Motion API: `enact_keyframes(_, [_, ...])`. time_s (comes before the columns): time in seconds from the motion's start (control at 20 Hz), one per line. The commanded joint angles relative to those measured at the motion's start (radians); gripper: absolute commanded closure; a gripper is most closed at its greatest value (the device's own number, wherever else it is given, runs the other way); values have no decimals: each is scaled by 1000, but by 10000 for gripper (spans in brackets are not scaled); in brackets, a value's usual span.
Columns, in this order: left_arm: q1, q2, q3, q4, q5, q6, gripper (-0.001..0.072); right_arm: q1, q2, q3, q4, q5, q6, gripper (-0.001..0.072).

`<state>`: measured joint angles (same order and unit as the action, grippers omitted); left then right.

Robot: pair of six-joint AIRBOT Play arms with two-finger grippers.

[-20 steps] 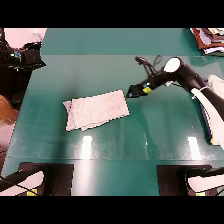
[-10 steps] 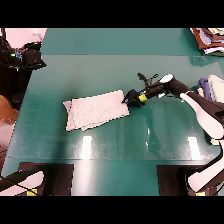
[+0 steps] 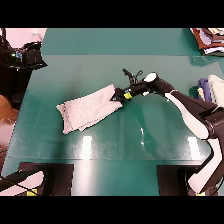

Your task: Fold the shirts.

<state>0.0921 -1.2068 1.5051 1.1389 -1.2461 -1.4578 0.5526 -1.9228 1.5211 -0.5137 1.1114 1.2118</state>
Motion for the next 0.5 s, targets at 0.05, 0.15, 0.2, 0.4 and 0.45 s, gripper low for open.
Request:
enact_keyframes(0.05, [-61, 0, 0, -16, -29, 0, 689, -33, 30, 108, -193, -11, 77, 700])
enact_keyframes(0.15, [-145, 0, 0, -16, -23, 0, 689, -115, 97, 116, -276, -12, 87, 700])
enact_keyframes(0.2, [-192, 0, 0, -16, -13, 0, 688, -171, 134, 116, -294, -8, 93, 700])
enact_keyframes(0.4, [-349, 0, 0, -17, 61, -1, 688, -475, 291, 116, -327, -3, 109, 700])
enact_keyframes(0.45, [-381, 0, 0, -17, 83, -1, 688, -550, 320, 116, -328, -6, 109, 700])
